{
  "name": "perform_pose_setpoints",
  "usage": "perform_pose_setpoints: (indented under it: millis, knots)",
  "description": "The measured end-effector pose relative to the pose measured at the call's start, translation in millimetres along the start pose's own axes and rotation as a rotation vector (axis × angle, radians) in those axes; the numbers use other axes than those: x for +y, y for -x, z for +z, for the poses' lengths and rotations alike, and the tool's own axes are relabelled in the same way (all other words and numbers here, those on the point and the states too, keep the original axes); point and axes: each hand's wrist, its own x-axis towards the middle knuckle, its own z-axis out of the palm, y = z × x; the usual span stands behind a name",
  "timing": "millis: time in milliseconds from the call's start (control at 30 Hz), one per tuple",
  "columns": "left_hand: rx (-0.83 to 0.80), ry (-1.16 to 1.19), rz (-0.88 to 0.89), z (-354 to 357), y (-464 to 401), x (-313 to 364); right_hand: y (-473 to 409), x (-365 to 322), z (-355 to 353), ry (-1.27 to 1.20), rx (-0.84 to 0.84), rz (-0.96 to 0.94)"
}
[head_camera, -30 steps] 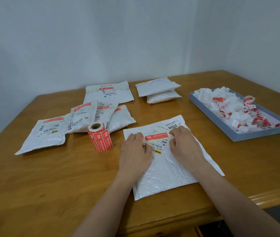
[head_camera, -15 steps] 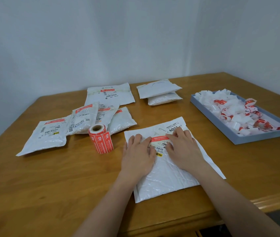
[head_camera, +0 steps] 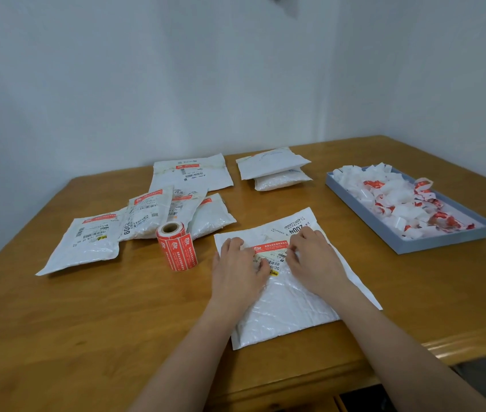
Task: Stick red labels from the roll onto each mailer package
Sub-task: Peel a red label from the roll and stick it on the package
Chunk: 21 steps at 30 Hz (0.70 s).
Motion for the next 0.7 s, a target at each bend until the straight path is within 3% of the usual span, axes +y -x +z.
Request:
perform_pose_setpoints:
  millis: [200, 300, 433, 533, 700]
  knots:
    - [0.045, 0.203, -0.107, -9.4, 5.2, -2.5, 1.5, 5.2, -26.2, -0.268, -0.067, 0.104]
    - [0.033, 0.266, -0.233, -15.3, 8.2, -5.9, 6.8, 14.5, -40.5, -0.134, -0.03, 0.257]
    - [-0.08, 0.455, -0.453, -26.8, 7.7, -0.3, 10.8, 19.7, -53.5, 0.086, -0.186, 0.497]
    - [-0.13, 0.59, -0.585, -35.3, 6.2, 7.0, 13.3, 19.2, -52.8, 0.071, -0.208, 0.507]
    - [-0.084, 0.782, -0.603, -48.1, 10.5, 12.4, 12.3, 22.1, -50.6, -0.064, -0.172, 0.547]
